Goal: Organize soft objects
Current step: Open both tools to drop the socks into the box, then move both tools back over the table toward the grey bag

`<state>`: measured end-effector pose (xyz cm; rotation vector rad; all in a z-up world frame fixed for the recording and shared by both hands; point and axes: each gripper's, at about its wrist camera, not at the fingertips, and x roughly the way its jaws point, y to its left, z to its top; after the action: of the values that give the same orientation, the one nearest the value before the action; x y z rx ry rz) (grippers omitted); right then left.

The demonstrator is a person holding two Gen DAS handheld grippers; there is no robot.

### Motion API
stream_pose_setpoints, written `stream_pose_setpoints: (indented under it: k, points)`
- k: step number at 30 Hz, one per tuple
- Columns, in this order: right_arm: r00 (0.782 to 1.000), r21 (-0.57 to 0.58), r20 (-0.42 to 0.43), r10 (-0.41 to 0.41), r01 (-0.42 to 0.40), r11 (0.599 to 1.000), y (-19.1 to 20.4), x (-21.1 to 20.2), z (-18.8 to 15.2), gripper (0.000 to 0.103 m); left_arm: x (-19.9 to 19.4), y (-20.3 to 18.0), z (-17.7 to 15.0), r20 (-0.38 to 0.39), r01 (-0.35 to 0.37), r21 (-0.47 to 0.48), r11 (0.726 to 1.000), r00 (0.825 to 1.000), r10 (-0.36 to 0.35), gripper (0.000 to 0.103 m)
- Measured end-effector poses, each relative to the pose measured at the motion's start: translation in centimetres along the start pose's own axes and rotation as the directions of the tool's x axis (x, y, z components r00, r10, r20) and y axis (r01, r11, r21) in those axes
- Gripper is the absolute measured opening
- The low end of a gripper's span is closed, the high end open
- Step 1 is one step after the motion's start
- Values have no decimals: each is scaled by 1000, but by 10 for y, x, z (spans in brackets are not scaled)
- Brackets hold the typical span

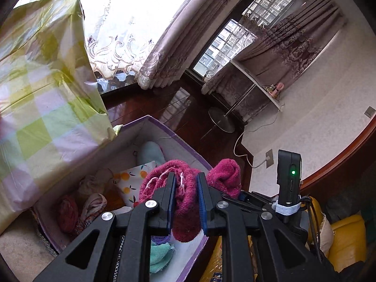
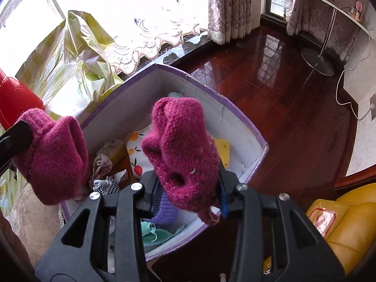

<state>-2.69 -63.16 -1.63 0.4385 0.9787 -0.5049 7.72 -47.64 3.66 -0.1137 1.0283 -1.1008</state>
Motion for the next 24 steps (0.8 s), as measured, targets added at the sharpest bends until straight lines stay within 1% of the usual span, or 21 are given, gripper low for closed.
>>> stream_pose_setpoints:
  k: [1,2,3,4,5,7,8,9,11,12,14,19,24]
  points:
    - [1000,4,5,-8,8,1000,-4,-1,3,45,5,-2,-1,-11,4,-4,1000,1000,-4,18]
    - [1000,2,0,-7,7,1000,-7,-1,6,52,11,-4,-2,-24,9,-5,1000,1000,-9,18]
    - [1000,-6,-6,-4,4,1000,-9,0,9,57,17,-7,-3,-39,12,-4,1000,999,-13,18]
    - [1000,-12,0,-7,7,1000,-11,-2,10,65,23,-9,-4,-54,16,-5,1000,998,-16,18]
    - [1000,-12,13,-16,17,1000,-13,-5,11,68,29,-11,-5,-69,25,-6,1000,997,-25,18]
    - [999,0,24,-23,23,1000,-17,-8,13,69,44,-12,-8,-107,50,-16,999,993,-52,20]
    - [999,9,29,-25,25,1000,-20,-9,14,69,55,-13,-10,-144,68,-30,997,987,-71,27]
    - [999,23,40,-33,32,999,-23,-12,14,69,64,-11,-13,-180,70,-46,997,981,-77,39]
    - [997,49,57,-44,41,998,-27,-15,16,69,71,-5,-20,-217,61,-65,996,973,-74,51]
    - [997,57,59,-44,40,998,-29,-16,16,69,73,-3,-22,-224,65,-73,995,971,-80,52]
    - [997,62,64,-50,46,997,-30,-16,16,71,68,0,-24,-216,54,-82,995,974,-71,52]
    - [997,61,61,-42,38,997,-27,-16,15,72,43,13,-21,-149,17,-87,996,988,-30,52]
    - [998,36,59,-20,18,999,-12,-17,11,72,11,29,-23,-86,-17,-94,995,996,9,52]
